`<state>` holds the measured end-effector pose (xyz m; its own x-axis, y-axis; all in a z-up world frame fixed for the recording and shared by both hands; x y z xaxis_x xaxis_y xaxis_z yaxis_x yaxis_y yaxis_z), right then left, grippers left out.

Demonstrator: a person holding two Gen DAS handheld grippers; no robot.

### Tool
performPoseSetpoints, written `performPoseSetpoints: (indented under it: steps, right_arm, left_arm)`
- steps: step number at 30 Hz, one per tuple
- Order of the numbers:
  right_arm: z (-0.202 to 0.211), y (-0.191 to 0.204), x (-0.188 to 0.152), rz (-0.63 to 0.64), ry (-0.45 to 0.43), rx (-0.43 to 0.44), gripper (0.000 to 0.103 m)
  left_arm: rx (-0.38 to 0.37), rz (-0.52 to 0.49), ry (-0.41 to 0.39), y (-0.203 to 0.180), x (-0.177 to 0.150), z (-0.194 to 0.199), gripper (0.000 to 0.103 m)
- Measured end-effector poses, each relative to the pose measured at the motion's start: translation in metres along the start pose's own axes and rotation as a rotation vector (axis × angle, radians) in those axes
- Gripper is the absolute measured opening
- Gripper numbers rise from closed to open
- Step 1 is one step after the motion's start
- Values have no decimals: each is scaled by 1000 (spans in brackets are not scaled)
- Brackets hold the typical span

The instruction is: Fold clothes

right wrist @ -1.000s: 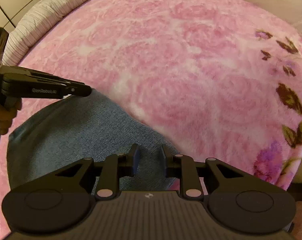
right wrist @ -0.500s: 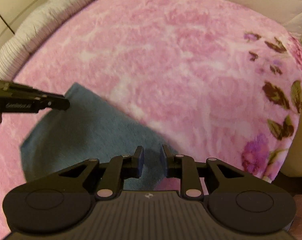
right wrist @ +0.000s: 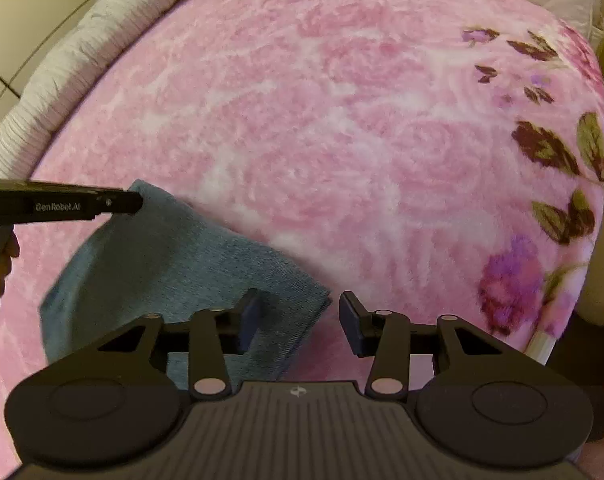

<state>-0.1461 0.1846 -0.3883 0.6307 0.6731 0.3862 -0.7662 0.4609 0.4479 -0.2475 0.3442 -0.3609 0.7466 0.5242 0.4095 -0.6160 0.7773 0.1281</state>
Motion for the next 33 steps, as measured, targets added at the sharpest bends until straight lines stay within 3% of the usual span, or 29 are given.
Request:
performPoseSetpoints:
  steps: [12,14,16,19,21,26,29,33]
  right_arm:
    - [51,27,-21,-69,-65,17,47]
    - [56,30,-28,-77,-64,17,49]
    - [61,33,-36,-89,-61,23,51]
    - [67,37,-49,-112,-59,36,56]
    - [70,37,-57,-133,-63,60,61]
    - [70,21,-79,-280,-83,199,62]
    - [65,9,-90,-390,-96,294,63]
    - [54,1,-98,-465,-102,353,69]
  left_arm:
    - [85,32,33,26,-48,73,19]
    - [97,47,29,32,-60,83,22]
    - [99,75,23,37,-72,93,33]
    - [56,183,22,49,-108,106,36]
    - [-1,307,18,62,-137,112,39]
    - [-202,770,-14,95,-212,113,42]
    - [-306,991,-26,104,-243,103,43]
    - [-372,1115,-31,98,-256,86,45]
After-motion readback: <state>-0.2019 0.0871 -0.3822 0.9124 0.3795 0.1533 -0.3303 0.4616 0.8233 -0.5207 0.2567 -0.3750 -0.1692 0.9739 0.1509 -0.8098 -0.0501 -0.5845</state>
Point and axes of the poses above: each gripper's, at about its wrist camera, not at the fingertips, and z roughly against the way its jaws point, y to its left, x to its top, the point moved 5 cm from there along -z, roughly the way its jaws point, and after that the axes turned 8 degrees about x, right-handed, at the moved point
